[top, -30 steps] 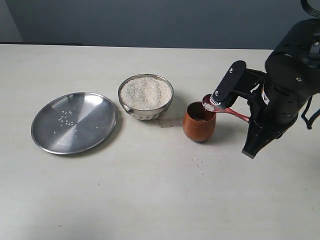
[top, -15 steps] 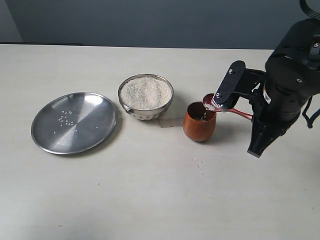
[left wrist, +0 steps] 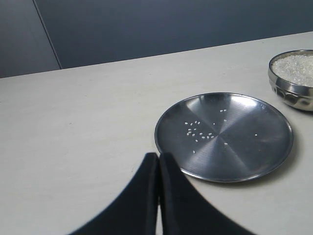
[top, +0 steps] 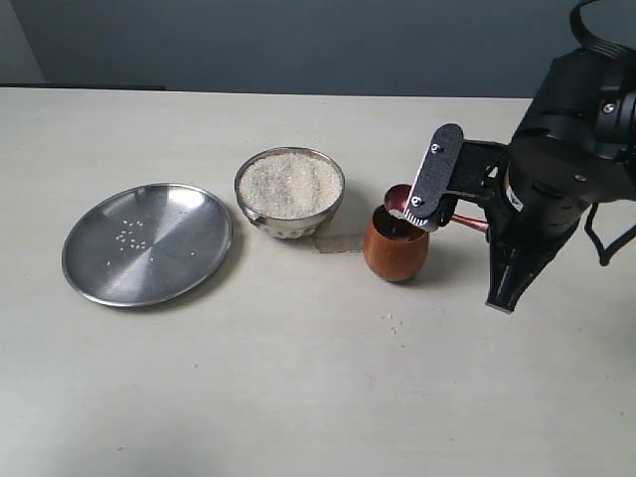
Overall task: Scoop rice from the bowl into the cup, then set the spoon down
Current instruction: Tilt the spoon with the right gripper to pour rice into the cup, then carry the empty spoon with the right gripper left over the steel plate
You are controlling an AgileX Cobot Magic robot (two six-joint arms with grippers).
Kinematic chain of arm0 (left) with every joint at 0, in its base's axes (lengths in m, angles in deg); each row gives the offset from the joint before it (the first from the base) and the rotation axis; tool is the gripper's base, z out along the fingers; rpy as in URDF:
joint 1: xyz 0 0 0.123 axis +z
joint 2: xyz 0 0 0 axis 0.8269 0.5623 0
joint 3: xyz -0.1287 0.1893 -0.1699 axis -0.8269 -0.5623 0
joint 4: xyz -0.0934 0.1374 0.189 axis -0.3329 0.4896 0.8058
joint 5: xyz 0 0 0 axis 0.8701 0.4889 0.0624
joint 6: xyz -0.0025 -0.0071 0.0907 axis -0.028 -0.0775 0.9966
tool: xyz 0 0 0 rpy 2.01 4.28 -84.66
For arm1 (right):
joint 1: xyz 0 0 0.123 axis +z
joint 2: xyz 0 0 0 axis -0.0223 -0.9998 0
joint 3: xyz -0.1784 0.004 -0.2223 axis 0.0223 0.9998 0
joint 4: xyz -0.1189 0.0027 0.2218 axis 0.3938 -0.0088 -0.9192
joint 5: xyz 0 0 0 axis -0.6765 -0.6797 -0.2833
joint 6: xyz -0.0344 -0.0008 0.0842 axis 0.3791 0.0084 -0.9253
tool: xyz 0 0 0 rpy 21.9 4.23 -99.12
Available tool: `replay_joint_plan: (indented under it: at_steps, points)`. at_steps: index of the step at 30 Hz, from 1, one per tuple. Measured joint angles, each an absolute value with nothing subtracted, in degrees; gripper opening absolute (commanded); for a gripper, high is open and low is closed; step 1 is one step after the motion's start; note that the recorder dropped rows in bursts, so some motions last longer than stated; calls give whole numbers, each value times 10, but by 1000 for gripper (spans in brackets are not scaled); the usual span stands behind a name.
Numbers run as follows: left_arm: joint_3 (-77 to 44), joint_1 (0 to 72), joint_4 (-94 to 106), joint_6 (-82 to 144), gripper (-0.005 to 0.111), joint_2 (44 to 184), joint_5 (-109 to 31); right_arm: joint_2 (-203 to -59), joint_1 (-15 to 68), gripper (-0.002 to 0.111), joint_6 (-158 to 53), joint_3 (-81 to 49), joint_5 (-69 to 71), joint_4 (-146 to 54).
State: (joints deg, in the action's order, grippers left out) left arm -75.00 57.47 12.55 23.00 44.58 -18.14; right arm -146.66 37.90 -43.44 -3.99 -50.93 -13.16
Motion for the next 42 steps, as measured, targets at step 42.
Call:
replay_joint_plan:
  at_steps: [42]
  points:
    - [-750,575,125,230,0,446,-181,-1504,391,-1,-313,-47,-193,-711]
